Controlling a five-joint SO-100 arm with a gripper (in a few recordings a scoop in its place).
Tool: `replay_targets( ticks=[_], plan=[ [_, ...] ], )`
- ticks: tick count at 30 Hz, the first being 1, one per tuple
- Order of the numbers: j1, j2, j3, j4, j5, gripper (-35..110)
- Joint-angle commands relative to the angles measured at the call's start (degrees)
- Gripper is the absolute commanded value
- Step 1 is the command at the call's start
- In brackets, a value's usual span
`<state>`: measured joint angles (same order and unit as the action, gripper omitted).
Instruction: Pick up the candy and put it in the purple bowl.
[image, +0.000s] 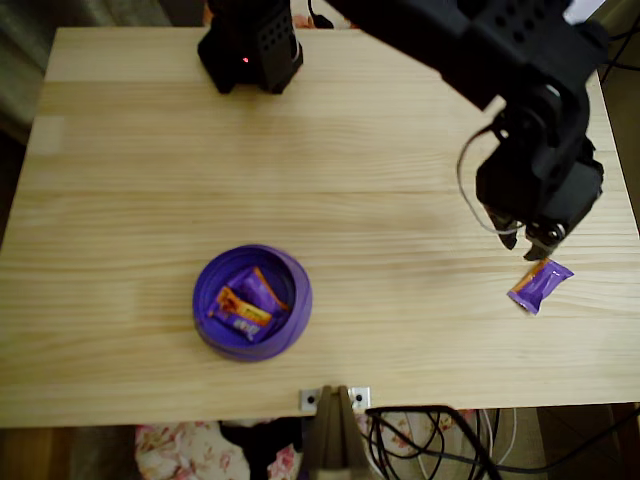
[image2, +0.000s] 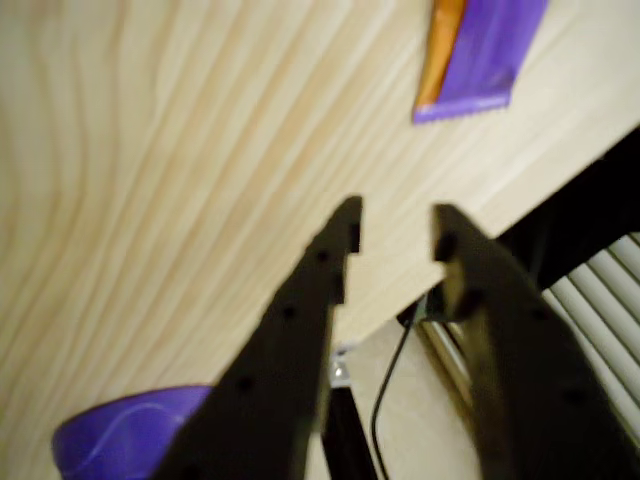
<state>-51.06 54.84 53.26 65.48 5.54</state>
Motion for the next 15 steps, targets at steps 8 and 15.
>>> replay_targets(
  ticks=[8,15],
  plan=[
    [-2.4,-25.7,-59.1,26.8,0.6,21],
    [-1.1,-27.9,-64.1,28.7,0.9,39]
  ],
)
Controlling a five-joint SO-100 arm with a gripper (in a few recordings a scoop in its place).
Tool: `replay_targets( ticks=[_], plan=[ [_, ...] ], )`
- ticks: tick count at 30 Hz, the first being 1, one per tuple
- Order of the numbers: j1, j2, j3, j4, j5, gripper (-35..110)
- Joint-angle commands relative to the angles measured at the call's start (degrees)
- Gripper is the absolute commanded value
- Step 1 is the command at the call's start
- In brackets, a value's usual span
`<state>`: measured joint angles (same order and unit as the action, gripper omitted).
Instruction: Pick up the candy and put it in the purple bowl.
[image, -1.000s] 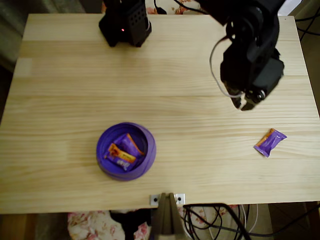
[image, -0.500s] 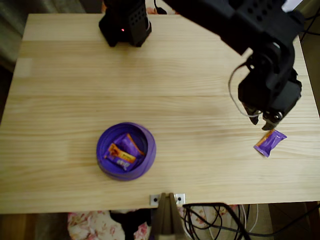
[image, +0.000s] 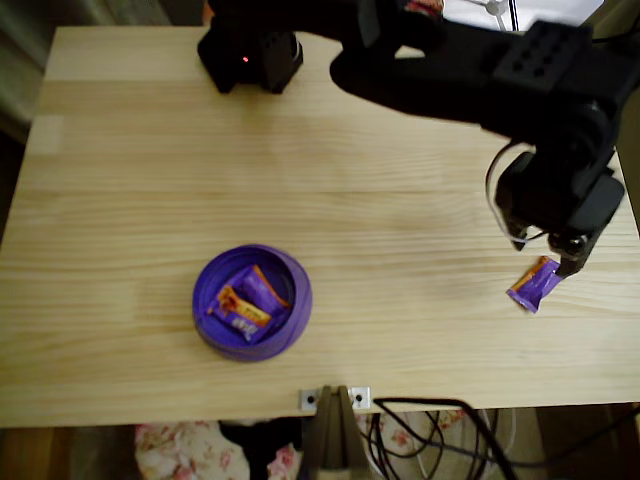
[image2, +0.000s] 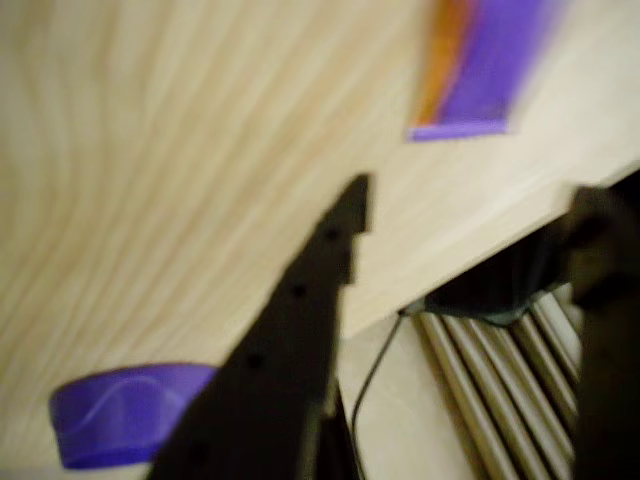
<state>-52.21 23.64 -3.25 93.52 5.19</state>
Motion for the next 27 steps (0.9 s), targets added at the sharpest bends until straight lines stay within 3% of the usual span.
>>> replay_targets(
  ticks=[1,17,27],
  plan=[
    [0.0,3.3,-7.6,0.4,1.3,39],
    [-3.7,6.2,7.7,-14.0,1.3,42],
    [-2.5,5.4,11.0,-11.8,1.2,47]
  ],
)
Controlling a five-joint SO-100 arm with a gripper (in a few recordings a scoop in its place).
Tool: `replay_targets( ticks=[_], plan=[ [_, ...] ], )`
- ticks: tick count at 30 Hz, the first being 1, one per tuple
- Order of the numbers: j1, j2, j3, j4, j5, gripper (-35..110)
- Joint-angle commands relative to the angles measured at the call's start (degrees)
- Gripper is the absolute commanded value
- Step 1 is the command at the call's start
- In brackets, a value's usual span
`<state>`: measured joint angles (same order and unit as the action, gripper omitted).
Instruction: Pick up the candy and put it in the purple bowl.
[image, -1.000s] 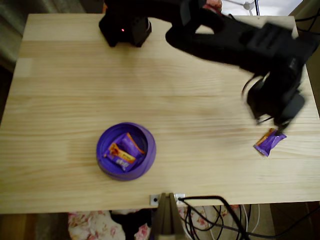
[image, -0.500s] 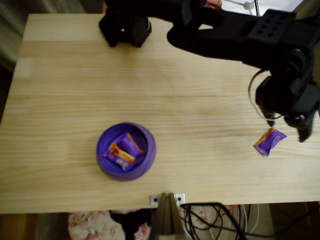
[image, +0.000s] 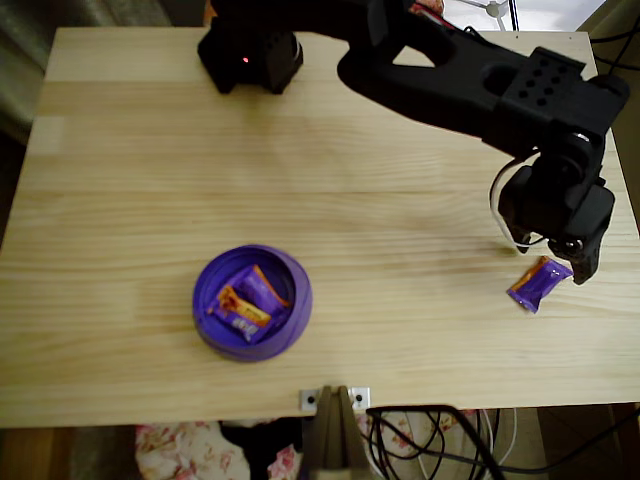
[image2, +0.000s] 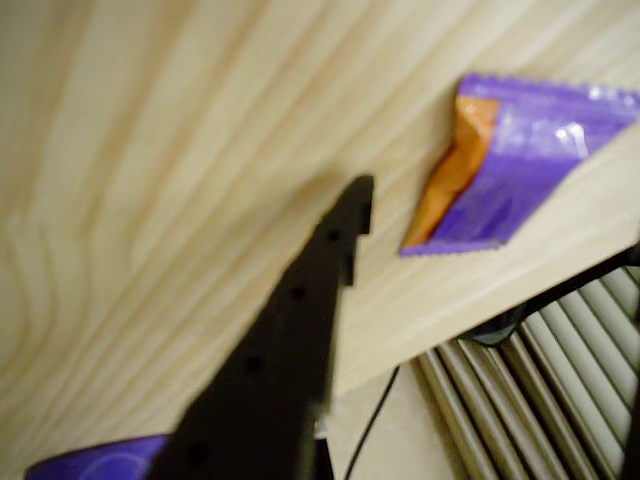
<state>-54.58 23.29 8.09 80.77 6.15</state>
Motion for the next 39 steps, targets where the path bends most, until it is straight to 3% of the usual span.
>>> replay_targets(
  ticks=[1,39],
  plan=[
    [0.0,5.6,-0.2,1.1,0.2,48],
    [3.3,-1.7,-3.7,-2.4,0.8,31]
  ],
)
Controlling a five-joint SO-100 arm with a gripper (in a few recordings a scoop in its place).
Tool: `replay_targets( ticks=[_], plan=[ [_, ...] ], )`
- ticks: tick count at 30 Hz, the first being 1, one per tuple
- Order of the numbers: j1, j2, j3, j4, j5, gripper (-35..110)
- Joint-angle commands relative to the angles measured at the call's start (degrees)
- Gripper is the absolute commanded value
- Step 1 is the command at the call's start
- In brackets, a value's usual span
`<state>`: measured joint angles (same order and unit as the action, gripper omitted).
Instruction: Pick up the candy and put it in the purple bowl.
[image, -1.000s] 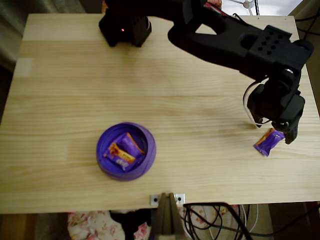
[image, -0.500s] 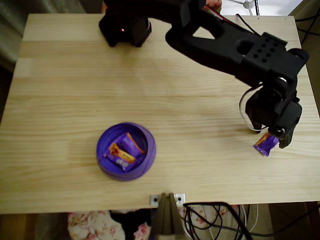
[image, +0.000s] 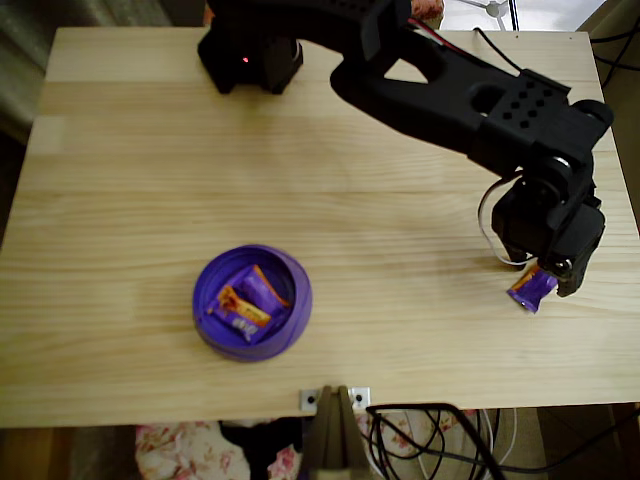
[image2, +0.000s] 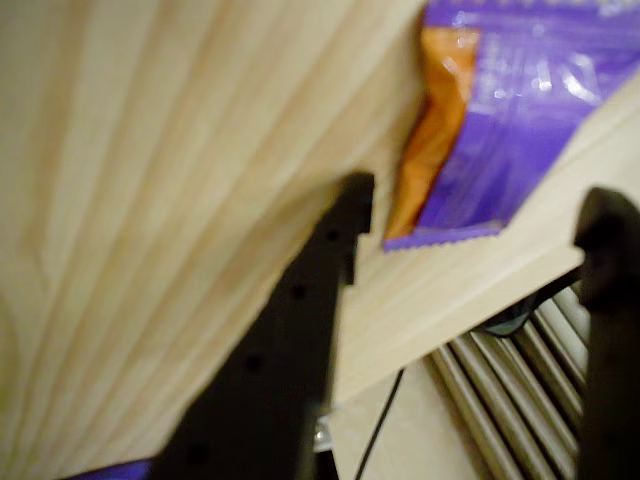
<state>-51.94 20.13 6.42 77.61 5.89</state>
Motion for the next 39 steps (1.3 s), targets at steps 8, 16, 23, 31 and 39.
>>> replay_targets(
  ticks=[8,16,23,31,39],
  plan=[
    [0.9,-0.2,-4.6,3.3,2.1,28],
    [0.6,4.7,2.2,5.2,-0.8,36],
    [1.8,4.2,-1.1,7.6,-0.9,35],
    [1.8,8.5,0.1,8.9,-2.7,33],
    [-1.0,9.3,0.3,4.8,-7.0,27]
  ],
)
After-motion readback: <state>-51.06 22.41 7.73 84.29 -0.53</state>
